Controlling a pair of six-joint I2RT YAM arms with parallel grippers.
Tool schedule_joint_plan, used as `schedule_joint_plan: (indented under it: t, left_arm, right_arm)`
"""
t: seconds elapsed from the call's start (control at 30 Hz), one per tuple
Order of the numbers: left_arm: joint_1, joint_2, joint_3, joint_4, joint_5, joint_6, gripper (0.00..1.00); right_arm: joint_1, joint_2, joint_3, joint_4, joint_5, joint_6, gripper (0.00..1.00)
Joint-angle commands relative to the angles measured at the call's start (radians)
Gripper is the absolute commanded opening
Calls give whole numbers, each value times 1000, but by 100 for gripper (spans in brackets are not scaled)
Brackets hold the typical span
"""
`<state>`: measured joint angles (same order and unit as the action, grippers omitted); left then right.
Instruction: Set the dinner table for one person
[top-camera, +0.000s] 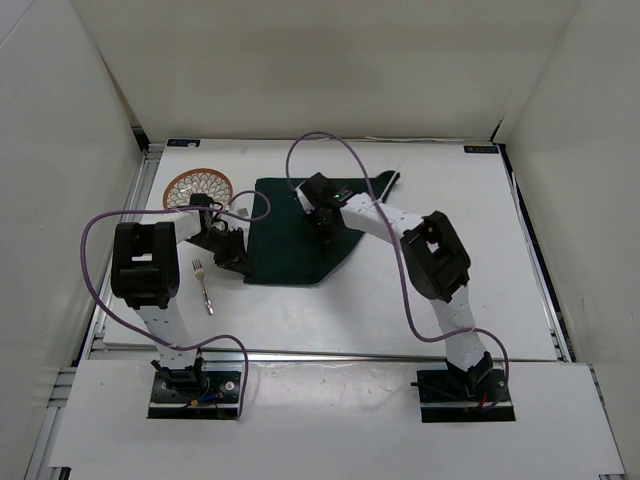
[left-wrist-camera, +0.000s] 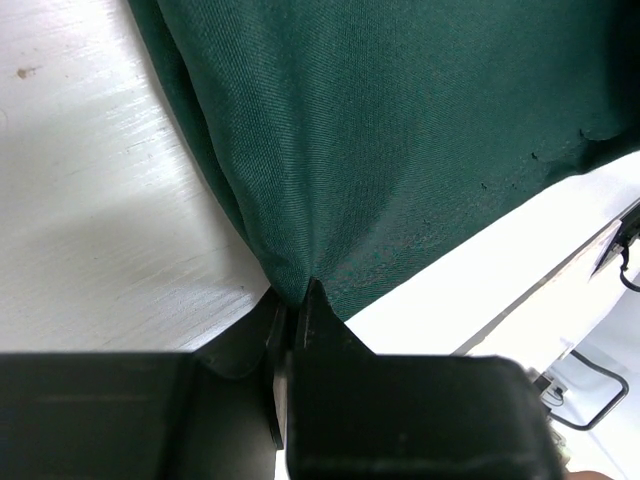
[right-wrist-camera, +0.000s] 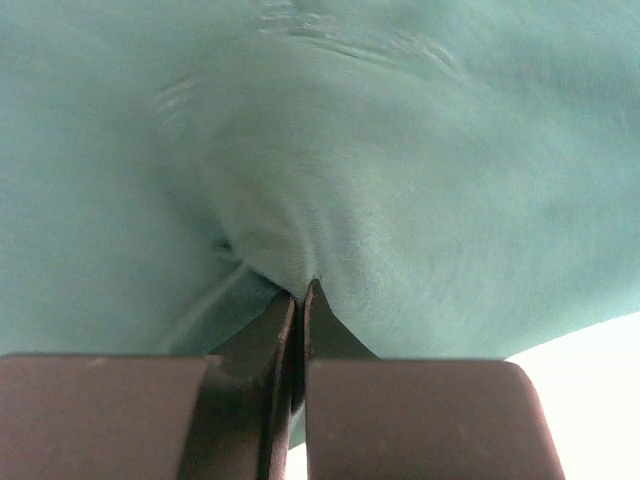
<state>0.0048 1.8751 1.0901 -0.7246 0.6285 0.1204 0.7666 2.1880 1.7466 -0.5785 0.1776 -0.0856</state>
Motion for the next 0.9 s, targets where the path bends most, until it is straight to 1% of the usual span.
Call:
schedule_joint_plan:
  t: [0.0, 0.03, 0.1, 0.13, 0.2, 0.27, 0.37, 0.47, 0.53, 0.57, 0.67, 0.73, 0.8, 0.87]
  left_arm:
    - [11, 6, -29, -7, -85, 45, 10]
    - [11, -4, -29, -7, -76, 45, 10]
    - [11, -4, -29, -7, -76, 45, 10]
    - [11, -4, -29, -7, -76, 45, 10]
    - [11, -14, -29, -7, -76, 45, 10]
    - [20, -24, -38, -7, -76, 54, 10]
    - [20, -33, -47, -7, -76, 55, 10]
    - [20, -33, -47, -16, -76, 55, 10]
    - [20, -42, -47, -25, -76, 55, 10]
    - [20, -42, -47, -26, -87, 55, 10]
    - [20, -51, -47, -26, -96, 55, 10]
    - [20, -60, -47, -35, -96, 55, 10]
    - [20, -60, -47, -35, -96, 55, 10]
    - [20, -60, -47, -44, -96, 55, 10]
  right_arm:
    - [-82, -121, -99, -38, 91, -23, 0]
    - [-96, -137, -139, -38, 91, -40, 0]
    - [-108, -166, -156, -53, 100, -40, 0]
    - [-108, -195, -183, -78, 100, -51, 9]
    - [-118, -241, -196, -116, 100, -51, 39]
    - [-118, -276, -196, -182, 66, -51, 58]
    - [-118, -355, -153, -215, -18, -31, 69]
    - [-118, -367, -110, -193, -87, -31, 68]
    - [-127, -334, -92, -182, -105, -31, 68]
    - [-127, -303, -58, -182, -105, -31, 67]
    - [-127, -278, 22, -219, -162, -22, 67]
    - [-127, -268, 33, -210, -190, -11, 67]
    - [-127, -246, 13, -157, -199, -11, 67]
    - [-127, -206, -33, -72, -208, -49, 64]
